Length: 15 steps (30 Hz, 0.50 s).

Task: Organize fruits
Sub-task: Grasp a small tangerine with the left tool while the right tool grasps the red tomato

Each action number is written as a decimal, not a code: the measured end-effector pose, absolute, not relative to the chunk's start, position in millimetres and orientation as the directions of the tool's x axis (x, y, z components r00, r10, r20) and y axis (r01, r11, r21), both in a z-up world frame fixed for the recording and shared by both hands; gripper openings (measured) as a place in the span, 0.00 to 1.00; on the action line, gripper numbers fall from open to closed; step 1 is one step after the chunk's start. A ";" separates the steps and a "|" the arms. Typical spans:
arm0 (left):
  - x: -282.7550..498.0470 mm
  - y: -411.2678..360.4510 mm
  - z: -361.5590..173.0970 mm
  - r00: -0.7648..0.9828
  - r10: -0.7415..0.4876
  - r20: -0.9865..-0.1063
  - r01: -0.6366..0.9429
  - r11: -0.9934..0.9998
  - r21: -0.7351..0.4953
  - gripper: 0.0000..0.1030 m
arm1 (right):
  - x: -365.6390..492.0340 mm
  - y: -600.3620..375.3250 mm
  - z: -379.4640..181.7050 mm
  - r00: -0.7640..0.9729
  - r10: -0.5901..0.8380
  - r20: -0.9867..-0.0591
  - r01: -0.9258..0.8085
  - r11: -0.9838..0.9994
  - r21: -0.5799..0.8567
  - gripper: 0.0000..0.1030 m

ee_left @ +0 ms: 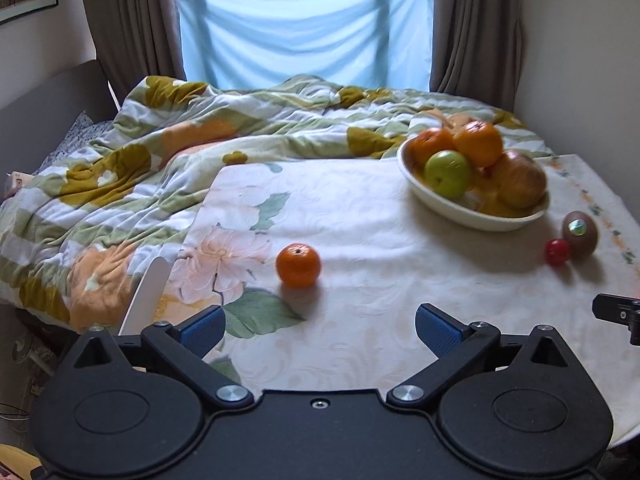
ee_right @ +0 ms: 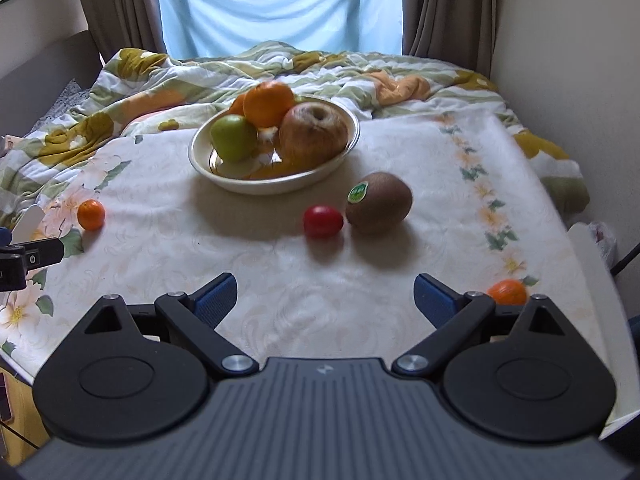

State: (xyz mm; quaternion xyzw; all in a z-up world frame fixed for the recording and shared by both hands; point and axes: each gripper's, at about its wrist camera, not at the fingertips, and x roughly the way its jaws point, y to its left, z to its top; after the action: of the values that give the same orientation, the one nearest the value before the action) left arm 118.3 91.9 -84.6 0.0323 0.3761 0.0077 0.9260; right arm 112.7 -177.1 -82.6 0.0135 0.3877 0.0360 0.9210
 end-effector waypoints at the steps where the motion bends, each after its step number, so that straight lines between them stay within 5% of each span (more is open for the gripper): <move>1: 123.6 95.8 -88.0 0.712 0.039 -0.702 0.010 0.998 0.066 0.99 | 116.2 -174.4 -87.2 0.692 0.071 -0.718 -0.049 0.997 0.052 1.00; 5: 145.8 107.8 -100.5 0.688 0.041 -0.725 0.013 0.997 0.070 0.95 | 131.1 -164.2 -102.4 0.681 0.050 -0.730 -0.014 0.998 0.055 1.00; 15: 189.3 116.0 -120.5 0.645 -0.008 -0.764 0.058 0.998 0.039 0.69 | 164.9 -148.8 -116.3 0.671 -0.021 -0.741 0.063 0.998 0.029 1.00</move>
State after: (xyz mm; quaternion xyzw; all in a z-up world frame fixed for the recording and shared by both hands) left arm 189.3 116.0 -120.5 0.0298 0.4210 -0.0182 0.9064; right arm 164.9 -148.8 -116.3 0.0261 0.4048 -0.0228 0.9137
